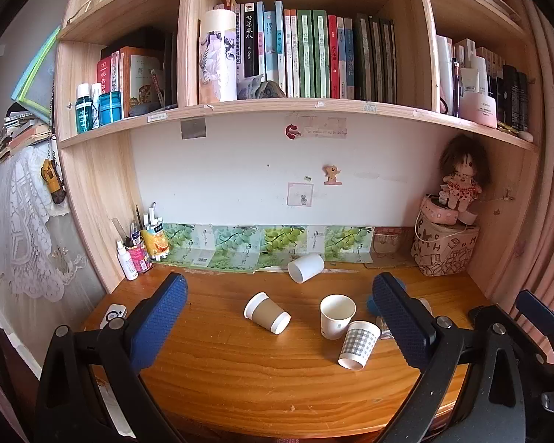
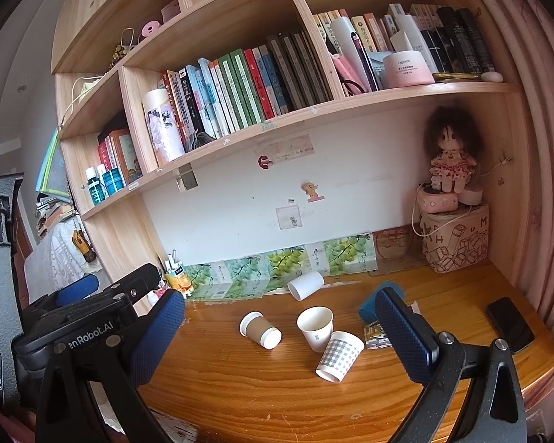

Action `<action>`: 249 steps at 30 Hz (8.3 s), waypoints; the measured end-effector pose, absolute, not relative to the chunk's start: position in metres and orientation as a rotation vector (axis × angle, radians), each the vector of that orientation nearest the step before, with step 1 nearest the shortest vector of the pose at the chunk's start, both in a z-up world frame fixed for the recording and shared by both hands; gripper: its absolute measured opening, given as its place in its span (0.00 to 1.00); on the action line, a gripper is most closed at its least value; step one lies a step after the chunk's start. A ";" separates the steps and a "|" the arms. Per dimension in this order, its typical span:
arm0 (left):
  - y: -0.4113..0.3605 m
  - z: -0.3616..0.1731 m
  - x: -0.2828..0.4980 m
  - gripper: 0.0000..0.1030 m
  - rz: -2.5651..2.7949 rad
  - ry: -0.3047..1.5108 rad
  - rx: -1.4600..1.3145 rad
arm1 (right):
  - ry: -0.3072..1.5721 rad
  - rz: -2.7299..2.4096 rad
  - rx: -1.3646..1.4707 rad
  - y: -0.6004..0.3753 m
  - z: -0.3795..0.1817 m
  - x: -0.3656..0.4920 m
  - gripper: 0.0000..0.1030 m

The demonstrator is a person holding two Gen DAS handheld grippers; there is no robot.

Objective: Flip cup upright
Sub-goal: 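Move the left gripper toward the white cup lying on its side, then close the left gripper around the body of the white cup, then lift the white cup with the left gripper and carry it toward the other cups, then lower the white cup onto the table on its side and open the left gripper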

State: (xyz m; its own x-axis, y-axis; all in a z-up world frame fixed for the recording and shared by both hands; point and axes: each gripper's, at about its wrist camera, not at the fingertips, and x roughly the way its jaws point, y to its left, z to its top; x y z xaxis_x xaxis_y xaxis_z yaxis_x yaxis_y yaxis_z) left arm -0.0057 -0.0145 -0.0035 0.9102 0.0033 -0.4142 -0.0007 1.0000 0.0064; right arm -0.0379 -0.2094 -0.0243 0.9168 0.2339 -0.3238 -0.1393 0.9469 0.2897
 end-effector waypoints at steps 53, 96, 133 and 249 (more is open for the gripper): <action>-0.082 -0.150 0.337 0.97 -0.237 1.015 0.254 | 0.724 -0.103 0.342 -0.252 -0.143 0.217 1.00; -0.100 -0.285 0.477 0.97 -0.119 1.255 0.322 | 0.854 -0.142 0.368 -0.240 -0.193 0.242 1.00; -0.080 -0.245 0.435 0.78 -0.148 1.241 0.289 | 0.813 -0.135 0.380 -0.239 -0.174 0.209 1.00; -0.002 -0.208 0.270 0.78 -0.708 1.332 0.104 | 0.964 0.125 0.061 -0.088 -0.210 0.132 1.00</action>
